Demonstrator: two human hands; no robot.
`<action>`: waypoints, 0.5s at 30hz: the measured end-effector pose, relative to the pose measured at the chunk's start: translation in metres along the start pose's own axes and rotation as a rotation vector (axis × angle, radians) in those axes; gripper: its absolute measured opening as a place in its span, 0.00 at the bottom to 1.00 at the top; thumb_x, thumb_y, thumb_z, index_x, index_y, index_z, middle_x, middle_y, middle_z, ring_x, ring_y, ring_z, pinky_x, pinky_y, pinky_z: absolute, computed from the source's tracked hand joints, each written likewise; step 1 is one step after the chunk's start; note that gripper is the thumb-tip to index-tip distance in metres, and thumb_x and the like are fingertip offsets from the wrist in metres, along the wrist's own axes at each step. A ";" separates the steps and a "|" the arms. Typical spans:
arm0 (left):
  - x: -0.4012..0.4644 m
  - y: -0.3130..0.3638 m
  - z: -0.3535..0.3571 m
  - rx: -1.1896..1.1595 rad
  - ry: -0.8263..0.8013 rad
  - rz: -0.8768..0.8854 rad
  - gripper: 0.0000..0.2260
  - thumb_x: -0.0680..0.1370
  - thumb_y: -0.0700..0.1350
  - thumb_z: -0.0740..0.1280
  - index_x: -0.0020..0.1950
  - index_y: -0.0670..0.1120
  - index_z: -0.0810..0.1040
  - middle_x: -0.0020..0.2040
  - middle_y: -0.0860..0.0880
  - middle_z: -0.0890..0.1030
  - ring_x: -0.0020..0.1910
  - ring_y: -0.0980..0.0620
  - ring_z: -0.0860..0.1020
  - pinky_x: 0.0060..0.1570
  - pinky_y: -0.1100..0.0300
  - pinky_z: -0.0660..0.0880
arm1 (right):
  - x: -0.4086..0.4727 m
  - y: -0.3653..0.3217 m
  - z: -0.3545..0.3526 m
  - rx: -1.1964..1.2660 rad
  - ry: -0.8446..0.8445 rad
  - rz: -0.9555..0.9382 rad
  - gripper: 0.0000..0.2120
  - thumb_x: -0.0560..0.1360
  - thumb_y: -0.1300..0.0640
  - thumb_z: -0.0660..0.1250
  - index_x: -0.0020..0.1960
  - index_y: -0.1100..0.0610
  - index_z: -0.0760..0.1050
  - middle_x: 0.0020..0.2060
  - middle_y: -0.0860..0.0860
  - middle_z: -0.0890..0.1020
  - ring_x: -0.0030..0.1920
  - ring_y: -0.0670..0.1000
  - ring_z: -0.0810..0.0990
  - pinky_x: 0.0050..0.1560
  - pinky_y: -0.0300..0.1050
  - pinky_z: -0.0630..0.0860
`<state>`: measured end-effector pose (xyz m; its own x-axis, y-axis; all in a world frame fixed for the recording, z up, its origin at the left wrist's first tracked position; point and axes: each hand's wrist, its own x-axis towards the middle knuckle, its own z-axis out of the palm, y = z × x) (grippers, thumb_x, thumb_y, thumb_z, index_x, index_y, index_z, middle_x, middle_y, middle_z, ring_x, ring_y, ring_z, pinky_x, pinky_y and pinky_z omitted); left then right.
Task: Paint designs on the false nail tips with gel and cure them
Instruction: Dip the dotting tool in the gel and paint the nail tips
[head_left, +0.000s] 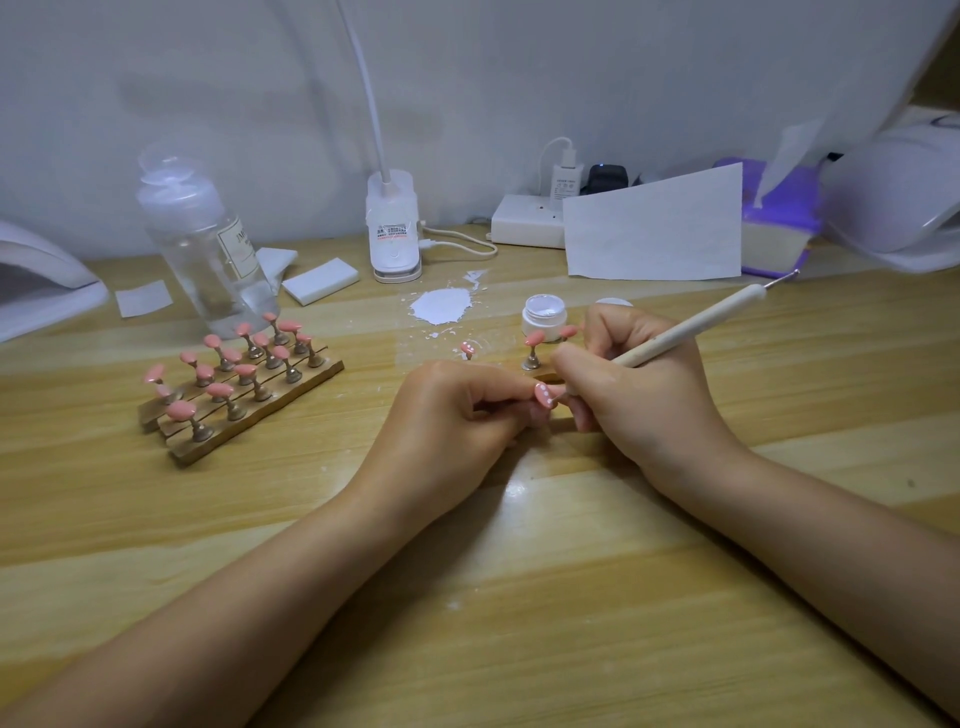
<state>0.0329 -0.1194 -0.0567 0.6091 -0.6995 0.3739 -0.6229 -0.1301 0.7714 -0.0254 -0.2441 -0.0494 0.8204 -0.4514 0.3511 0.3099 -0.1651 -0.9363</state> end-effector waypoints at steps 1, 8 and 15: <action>0.000 0.000 0.000 0.002 -0.001 0.002 0.08 0.72 0.32 0.68 0.44 0.44 0.84 0.33 0.60 0.78 0.32 0.72 0.73 0.36 0.73 0.68 | 0.000 0.000 0.000 0.008 -0.004 0.001 0.18 0.65 0.65 0.65 0.23 0.55 0.59 0.13 0.48 0.67 0.15 0.43 0.65 0.21 0.31 0.64; 0.000 0.000 0.000 0.021 -0.001 0.002 0.08 0.72 0.32 0.68 0.44 0.43 0.84 0.33 0.60 0.79 0.31 0.72 0.73 0.37 0.74 0.67 | 0.000 0.001 -0.001 -0.002 -0.004 0.010 0.20 0.68 0.72 0.62 0.24 0.57 0.59 0.13 0.48 0.67 0.15 0.43 0.65 0.21 0.31 0.65; 0.000 0.000 0.000 0.023 0.003 -0.005 0.08 0.72 0.32 0.68 0.44 0.43 0.84 0.34 0.57 0.80 0.32 0.70 0.74 0.37 0.72 0.69 | 0.001 0.002 -0.002 0.002 0.002 0.003 0.21 0.68 0.73 0.62 0.24 0.57 0.59 0.14 0.50 0.66 0.16 0.43 0.65 0.21 0.30 0.65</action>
<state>0.0328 -0.1195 -0.0564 0.6134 -0.6970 0.3714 -0.6312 -0.1500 0.7610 -0.0246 -0.2462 -0.0511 0.8204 -0.4537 0.3481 0.3082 -0.1619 -0.9374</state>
